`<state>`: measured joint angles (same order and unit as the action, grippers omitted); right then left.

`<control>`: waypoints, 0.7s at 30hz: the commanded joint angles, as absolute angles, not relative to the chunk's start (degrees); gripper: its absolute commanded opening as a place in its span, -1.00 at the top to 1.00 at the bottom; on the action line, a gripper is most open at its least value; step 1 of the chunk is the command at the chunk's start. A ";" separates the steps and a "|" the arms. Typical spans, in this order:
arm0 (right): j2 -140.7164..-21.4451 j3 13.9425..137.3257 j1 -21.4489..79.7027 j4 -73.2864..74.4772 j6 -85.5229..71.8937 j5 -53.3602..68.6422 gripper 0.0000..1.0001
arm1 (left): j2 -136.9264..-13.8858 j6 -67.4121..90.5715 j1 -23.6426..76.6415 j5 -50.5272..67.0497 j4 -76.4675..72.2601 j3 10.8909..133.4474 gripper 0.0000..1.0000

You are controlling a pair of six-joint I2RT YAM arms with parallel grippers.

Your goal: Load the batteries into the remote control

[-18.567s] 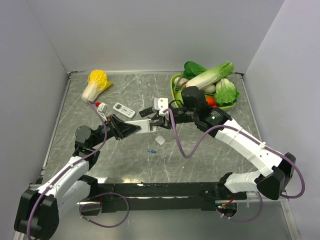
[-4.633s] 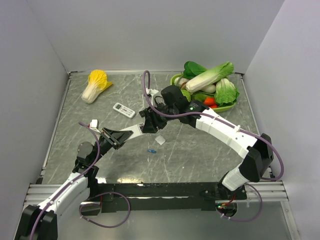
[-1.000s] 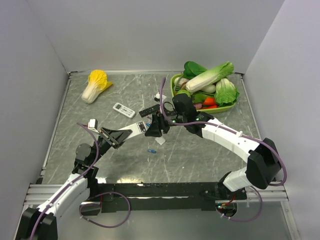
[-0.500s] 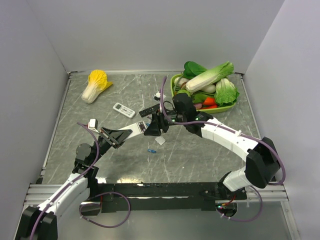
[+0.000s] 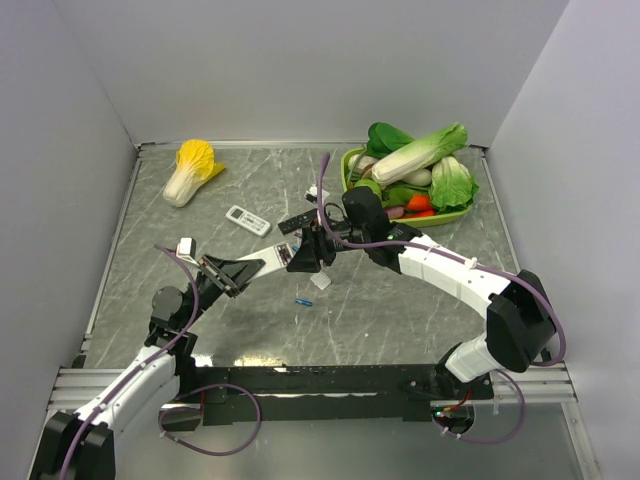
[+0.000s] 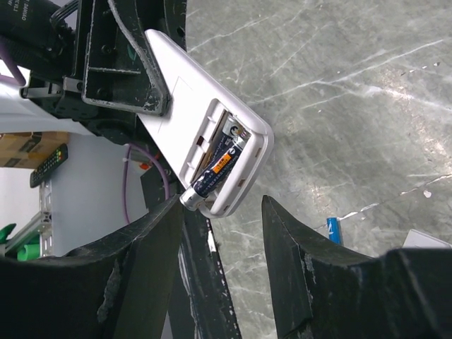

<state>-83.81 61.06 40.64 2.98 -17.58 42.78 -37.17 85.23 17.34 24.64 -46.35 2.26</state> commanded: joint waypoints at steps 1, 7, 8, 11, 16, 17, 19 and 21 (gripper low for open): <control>-84.81 62.75 40.25 0.26 -18.02 44.38 -0.11 | -37.44 85.43 17.40 25.84 -51.15 2.81 0.97; -85.51 63.37 40.17 0.26 -18.72 45.00 -0.08 | -37.44 85.25 17.40 26.02 -51.42 2.99 0.97; -85.60 63.54 40.17 0.52 -18.81 45.09 -0.08 | -37.35 85.25 17.40 26.10 -51.50 2.99 0.97; -86.13 64.25 40.08 1.14 -18.90 44.91 -0.08 | -37.27 85.17 17.40 26.28 -51.50 3.16 0.97; -86.66 65.04 40.08 1.05 -19.86 45.18 -0.06 | -37.53 84.90 17.40 26.63 -51.94 3.43 0.97; -86.66 65.13 40.08 1.05 -19.95 45.35 -0.06 | -37.62 84.90 17.40 26.80 -52.03 3.51 0.97; -87.10 65.83 39.99 1.40 -20.39 45.53 -0.04 | -37.70 84.82 17.40 26.98 -52.29 3.52 0.97; -87.71 66.53 39.81 2.11 -20.74 46.05 -0.03 | -37.97 84.81 17.40 27.16 -52.82 3.60 0.97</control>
